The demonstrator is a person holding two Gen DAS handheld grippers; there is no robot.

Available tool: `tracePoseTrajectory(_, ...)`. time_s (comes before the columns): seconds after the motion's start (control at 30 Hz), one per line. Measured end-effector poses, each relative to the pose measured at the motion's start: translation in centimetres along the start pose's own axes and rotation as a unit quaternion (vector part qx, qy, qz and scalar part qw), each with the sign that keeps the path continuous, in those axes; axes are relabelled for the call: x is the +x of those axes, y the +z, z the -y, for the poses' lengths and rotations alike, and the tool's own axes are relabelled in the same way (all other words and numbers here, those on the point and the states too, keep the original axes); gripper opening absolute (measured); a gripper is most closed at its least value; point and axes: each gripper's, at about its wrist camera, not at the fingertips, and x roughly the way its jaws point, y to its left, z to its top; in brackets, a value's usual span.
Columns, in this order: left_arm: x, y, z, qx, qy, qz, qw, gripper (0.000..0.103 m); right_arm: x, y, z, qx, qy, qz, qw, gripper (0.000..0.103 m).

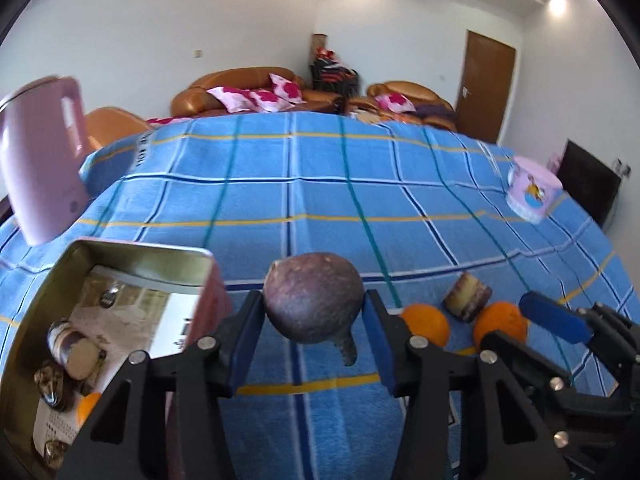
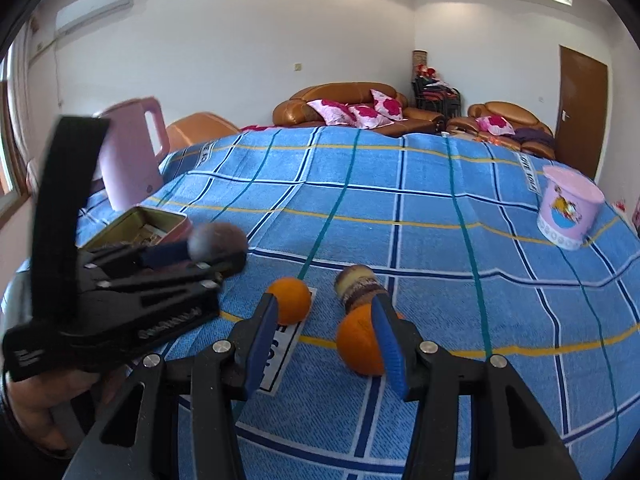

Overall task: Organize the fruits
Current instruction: 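Close left tool on the passion fruit while right tool closes on the orange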

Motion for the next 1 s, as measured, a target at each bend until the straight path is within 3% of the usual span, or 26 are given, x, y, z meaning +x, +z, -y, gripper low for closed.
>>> tracePoseTrajectory(0.13, 0.6, 0.1, -1.3, -0.023, -0.011, -0.013, 0.9996, 0.052, 1.5, 0.5, -0.7, -0.023, 0.011, -0.025, 0.999, 0.051)
tracePoseTrajectory(0.5, 0.3, 0.0, -1.3, -0.025, -0.016, -0.010, 0.9995, 0.052, 5.4, 1.1, -2.1, -0.050, 0.030, -0.084, 0.995, 0.050)
tracePoseTrajectory(0.53, 0.3, 0.0, -1.4, -0.026, -0.017, -0.010, 0.9995, 0.052, 5.6, 1.1, -2.1, -0.050, 0.029, -0.085, 0.995, 0.048)
tracePoseTrajectory(0.57, 0.3, 0.0, -1.4, -0.026, -0.017, -0.010, 0.9995, 0.052, 5.8, 1.1, -2.2, -0.051, 0.030, -0.090, 0.994, 0.036)
tracePoseTrajectory(0.6, 0.3, 0.0, -1.4, -0.027, -0.018, -0.009, 0.9994, 0.052, 5.8, 1.1, -2.2, -0.050, 0.029, -0.092, 0.994, 0.035)
tracePoseTrajectory(1.0, -0.8, -0.1, -1.4, -0.024, -0.021, 0.021, 0.9993, 0.052, 3.4, 1.3, -1.6, -0.037, 0.030, -0.029, 0.998, 0.034)
